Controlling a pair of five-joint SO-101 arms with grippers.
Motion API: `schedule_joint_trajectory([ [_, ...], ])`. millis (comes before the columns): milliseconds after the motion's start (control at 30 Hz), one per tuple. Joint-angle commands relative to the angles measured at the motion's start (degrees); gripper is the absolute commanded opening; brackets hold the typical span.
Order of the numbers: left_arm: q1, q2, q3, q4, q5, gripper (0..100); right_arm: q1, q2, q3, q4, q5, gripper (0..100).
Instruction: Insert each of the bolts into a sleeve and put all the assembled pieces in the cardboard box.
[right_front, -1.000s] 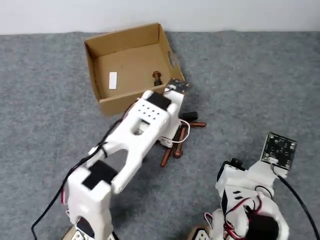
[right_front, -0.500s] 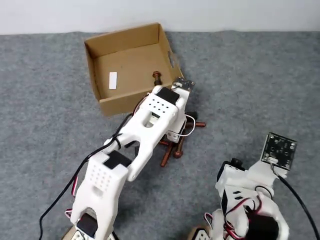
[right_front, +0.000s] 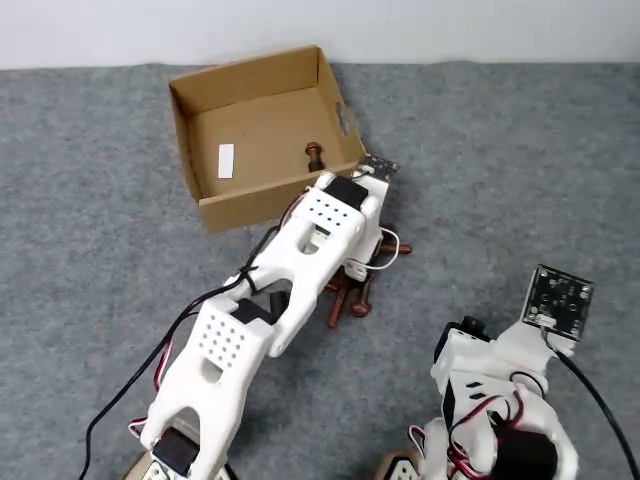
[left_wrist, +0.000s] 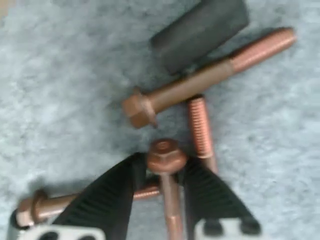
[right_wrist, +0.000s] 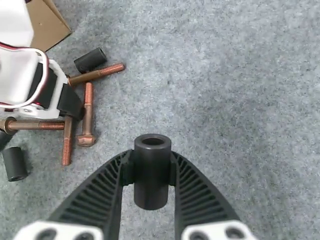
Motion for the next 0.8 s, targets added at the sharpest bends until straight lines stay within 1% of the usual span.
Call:
schedule_joint_trajectory([
  [0, 0.00, 0.79, -1.45, 1.67, 0.26, 1, 0.66, -0.13, -0.26, -1.19, -0.62, 0.8],
  [200, 1.85, 0.79, -7.78, 10.64, 0.44, 1, 0.66, -0.22, -0.26, -1.19, -0.62, 0.8],
  [300, 2.02, -1.41, -10.59, 10.99, 3.60, 0, 0.66, -0.22, -0.26, -1.19, -0.62, 0.8],
  [400, 2.73, -7.21, -11.12, 10.90, 5.36, 0, 0.57, -0.22, -0.26, -1.19, -0.62, 0.8],
  [500, 4.13, -14.07, -10.68, 10.90, 5.45, 0, 0.31, -0.22, -0.26, -1.19, -0.62, 0.8],
  [700, 4.57, -28.84, -10.59, 10.90, 5.36, 0, 0.04, -0.22, -0.35, -1.10, -0.53, 0.8],
  [767, 4.57, -33.32, -9.01, 10.90, 5.36, 0, -2.07, -0.48, -0.44, -0.92, -0.44, 0.8],
])
